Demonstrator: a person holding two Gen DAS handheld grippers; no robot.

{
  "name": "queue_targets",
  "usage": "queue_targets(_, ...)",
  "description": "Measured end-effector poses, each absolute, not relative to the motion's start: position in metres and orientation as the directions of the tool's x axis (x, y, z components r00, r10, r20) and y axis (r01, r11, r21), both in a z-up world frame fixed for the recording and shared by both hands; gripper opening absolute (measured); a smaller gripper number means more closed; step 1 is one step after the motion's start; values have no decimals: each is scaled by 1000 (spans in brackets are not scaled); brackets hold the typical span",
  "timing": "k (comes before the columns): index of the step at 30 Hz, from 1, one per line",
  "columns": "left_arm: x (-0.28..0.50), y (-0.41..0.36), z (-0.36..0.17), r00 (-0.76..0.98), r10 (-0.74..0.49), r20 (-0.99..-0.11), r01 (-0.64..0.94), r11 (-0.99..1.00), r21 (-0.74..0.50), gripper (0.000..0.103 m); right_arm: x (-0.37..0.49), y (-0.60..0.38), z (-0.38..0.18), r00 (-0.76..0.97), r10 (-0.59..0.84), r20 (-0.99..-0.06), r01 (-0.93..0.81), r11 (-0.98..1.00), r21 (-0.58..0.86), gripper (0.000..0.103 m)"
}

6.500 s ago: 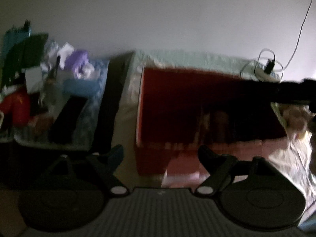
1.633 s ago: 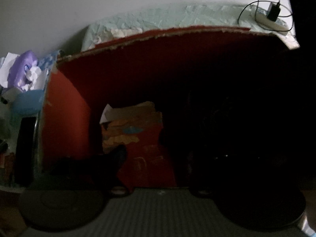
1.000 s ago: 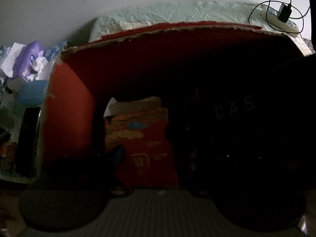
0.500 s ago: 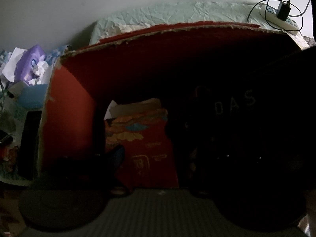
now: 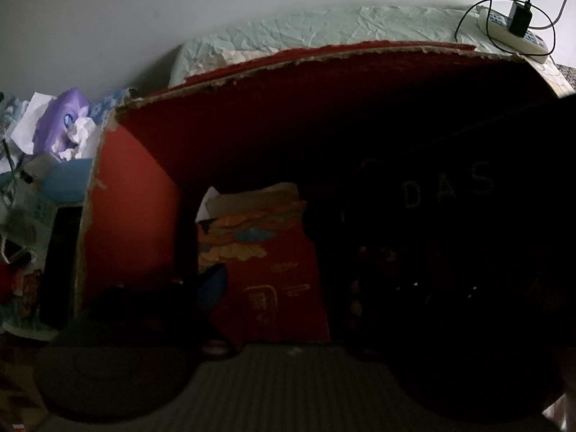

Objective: Organize objects
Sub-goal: 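Lower the carton into the red box with the right gripper, then open the right gripper and withdraw it from the box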

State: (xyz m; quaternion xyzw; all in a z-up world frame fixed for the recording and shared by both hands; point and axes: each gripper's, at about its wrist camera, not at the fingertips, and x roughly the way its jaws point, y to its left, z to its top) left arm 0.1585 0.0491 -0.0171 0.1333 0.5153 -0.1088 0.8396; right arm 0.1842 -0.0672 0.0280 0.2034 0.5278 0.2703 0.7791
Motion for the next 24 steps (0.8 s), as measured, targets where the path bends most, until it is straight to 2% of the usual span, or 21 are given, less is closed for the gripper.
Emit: queue_targets(24, 160, 50, -19, 460, -26, -887, 311, 941, 135, 82, 175, -63, 34, 350, 625, -698, -256, 780, 571, 36)
